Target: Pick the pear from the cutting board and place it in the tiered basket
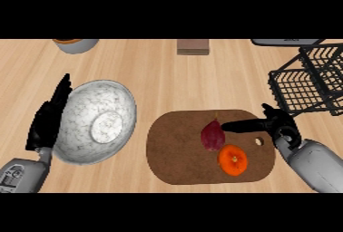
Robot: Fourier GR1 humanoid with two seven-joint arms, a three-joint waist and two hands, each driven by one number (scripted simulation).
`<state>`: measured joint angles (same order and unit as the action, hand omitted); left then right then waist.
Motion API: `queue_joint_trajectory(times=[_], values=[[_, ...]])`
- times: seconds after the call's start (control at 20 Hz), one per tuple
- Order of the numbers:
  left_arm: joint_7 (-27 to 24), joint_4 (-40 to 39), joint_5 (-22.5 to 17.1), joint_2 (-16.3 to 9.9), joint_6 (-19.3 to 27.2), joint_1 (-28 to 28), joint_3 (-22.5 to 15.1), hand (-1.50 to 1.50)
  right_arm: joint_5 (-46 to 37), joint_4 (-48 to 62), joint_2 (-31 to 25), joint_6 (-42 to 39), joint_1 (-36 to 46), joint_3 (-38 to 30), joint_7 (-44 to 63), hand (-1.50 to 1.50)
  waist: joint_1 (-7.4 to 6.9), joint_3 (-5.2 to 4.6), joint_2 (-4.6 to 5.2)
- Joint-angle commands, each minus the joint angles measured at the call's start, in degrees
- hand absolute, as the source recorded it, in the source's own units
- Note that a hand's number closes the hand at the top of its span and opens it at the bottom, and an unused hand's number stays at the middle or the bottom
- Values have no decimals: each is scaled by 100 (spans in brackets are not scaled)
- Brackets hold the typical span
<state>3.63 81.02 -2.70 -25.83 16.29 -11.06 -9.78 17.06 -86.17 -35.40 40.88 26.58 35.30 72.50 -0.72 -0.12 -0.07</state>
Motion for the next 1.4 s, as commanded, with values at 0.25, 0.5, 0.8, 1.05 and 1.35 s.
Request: queue_joint_trajectory(times=[0.25, 0.5, 0.8, 1.05, 1.35], values=[[-81, 270, -65, -90, -231, 383, 120, 0, 57, 496, -46, 119, 586, 745, 1278, -150, 3, -3, -20], [175, 334, 124, 52, -62, 147, 89, 0, 48, 806, 184, 339, 1047, 1224, 1279, -150, 13, 1, -15], [-146, 15, 141, 134, -93, 237, 195, 0, 687, 996, 290, 419, 1368, 1385, 1280, -150, 43, -10, -17], [103, 189, 91, -18, -292, 148, 295, 0, 799, 1098, 403, 515, 1312, 1508, 1280, -150, 68, 2, -18], [-170, 236, 276, 197, -177, 552, 233, 0, 821, 1169, 366, 562, 1246, 1529, 1148, -150, 56, 5, -14]])
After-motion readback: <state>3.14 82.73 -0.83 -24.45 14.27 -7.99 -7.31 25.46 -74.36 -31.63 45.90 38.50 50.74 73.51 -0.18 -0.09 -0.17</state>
